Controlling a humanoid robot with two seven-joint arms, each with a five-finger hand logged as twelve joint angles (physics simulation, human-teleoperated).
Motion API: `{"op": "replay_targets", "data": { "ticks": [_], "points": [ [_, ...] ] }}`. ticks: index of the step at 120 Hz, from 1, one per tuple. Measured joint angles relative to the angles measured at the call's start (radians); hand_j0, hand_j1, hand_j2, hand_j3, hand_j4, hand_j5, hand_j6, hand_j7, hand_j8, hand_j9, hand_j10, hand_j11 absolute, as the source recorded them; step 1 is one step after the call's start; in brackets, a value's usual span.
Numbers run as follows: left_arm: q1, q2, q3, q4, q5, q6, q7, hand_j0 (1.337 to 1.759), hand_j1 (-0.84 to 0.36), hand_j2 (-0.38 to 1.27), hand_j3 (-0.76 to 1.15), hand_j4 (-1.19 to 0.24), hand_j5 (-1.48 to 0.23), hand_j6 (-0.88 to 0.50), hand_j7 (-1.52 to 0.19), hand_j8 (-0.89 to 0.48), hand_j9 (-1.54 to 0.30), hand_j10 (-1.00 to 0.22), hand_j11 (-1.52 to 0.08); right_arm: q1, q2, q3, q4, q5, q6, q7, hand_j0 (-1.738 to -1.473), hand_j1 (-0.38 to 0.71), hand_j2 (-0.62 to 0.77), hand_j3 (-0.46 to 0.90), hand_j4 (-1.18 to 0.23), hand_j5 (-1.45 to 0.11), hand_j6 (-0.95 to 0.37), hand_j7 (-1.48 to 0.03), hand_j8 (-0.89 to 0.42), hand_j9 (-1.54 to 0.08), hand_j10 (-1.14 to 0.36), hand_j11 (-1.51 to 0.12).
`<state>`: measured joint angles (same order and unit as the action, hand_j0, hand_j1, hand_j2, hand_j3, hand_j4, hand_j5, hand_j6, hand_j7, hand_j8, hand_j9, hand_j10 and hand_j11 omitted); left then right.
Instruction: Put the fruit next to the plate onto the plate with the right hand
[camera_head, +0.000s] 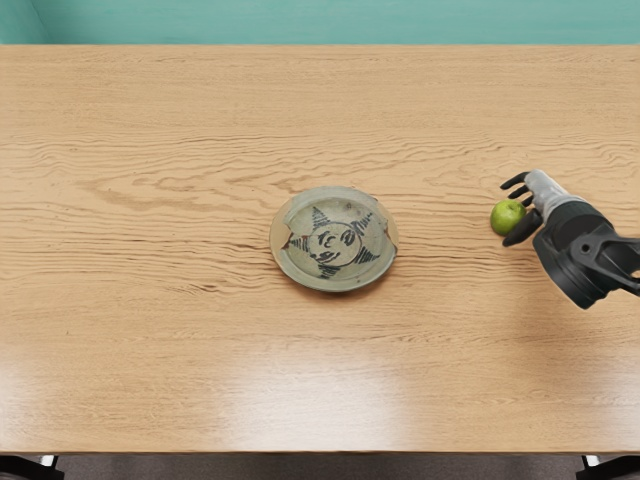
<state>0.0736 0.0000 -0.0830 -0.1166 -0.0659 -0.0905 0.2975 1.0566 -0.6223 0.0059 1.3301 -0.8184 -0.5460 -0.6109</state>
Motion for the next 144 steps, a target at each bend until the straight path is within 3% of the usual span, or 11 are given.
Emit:
{"op": "replay_targets", "data": {
  "ticks": [26,45,71,90,121,144],
  "points": [
    [0.0,0.0,0.0,0.0,0.0,0.0,0.0,1.658,0.06,0.05,0.0,-0.24,-0.31,-0.24,-0.31,-0.24,-0.31,-0.24,-0.31,-0.008,0.005,0.005,-0.018,0.001,-0.01,0.0,-1.658,0.2,-0.09,0.0,-0.46,-0.6,-0.46,-0.6,-0.46,-0.6,-0.46,-0.6],
    [0.0,0.0,0.0,0.0,0.0,0.0,0.0,1.658,0.06,0.05,0.0,-0.24,-0.31,-0.24,-0.31,-0.24,-0.31,-0.24,-0.31,-0.011,0.026,0.006,-0.042,-0.001,-0.014,0.0,-1.656,0.28,0.03,0.0,-0.52,-0.67,-0.44,-0.67,-0.51,-0.67,-0.52,-0.67],
    [0.0,0.0,0.0,0.0,0.0,0.0,0.0,1.658,0.06,0.05,0.0,-0.24,-0.31,-0.24,-0.31,-0.24,-0.31,-0.24,-0.31,-0.011,0.066,0.006,-0.084,-0.003,-0.018,-0.004,-1.649,0.27,0.08,0.0,-0.59,-0.67,-0.43,-0.72,-0.52,-0.72,-0.57,-0.71],
    [0.0,0.0,0.0,0.0,0.0,0.0,0.0,1.658,0.06,0.05,0.0,-0.24,-0.31,-0.24,-0.31,-0.24,-0.31,-0.24,-0.31,-0.012,0.076,0.007,-0.094,0.003,-0.018,-0.002,-1.648,0.27,0.09,0.0,-0.56,-0.77,-0.41,-0.81,-0.48,-0.81,-0.63,-0.81],
    [0.0,0.0,0.0,0.0,0.0,0.0,0.0,1.658,0.06,0.05,0.0,-0.24,-0.31,-0.24,-0.31,-0.24,-0.31,-0.24,-0.31,0.017,0.031,0.032,-0.081,0.123,0.056,0.001,-1.653,0.27,0.31,0.0,-0.63,-0.88,-0.46,-0.88,-0.54,-0.9,-0.67,-0.9],
    [0.0,0.0,0.0,0.0,0.0,0.0,0.0,1.658,0.06,0.05,0.0,-0.24,-0.31,-0.24,-0.31,-0.24,-0.31,-0.24,-0.31,0.033,-0.027,0.099,-0.073,0.232,0.2,0.001,-1.654,0.24,0.21,0.0,-0.62,-0.91,-0.46,-0.89,-0.54,-0.91,-0.67,-0.92]
  ]
}}
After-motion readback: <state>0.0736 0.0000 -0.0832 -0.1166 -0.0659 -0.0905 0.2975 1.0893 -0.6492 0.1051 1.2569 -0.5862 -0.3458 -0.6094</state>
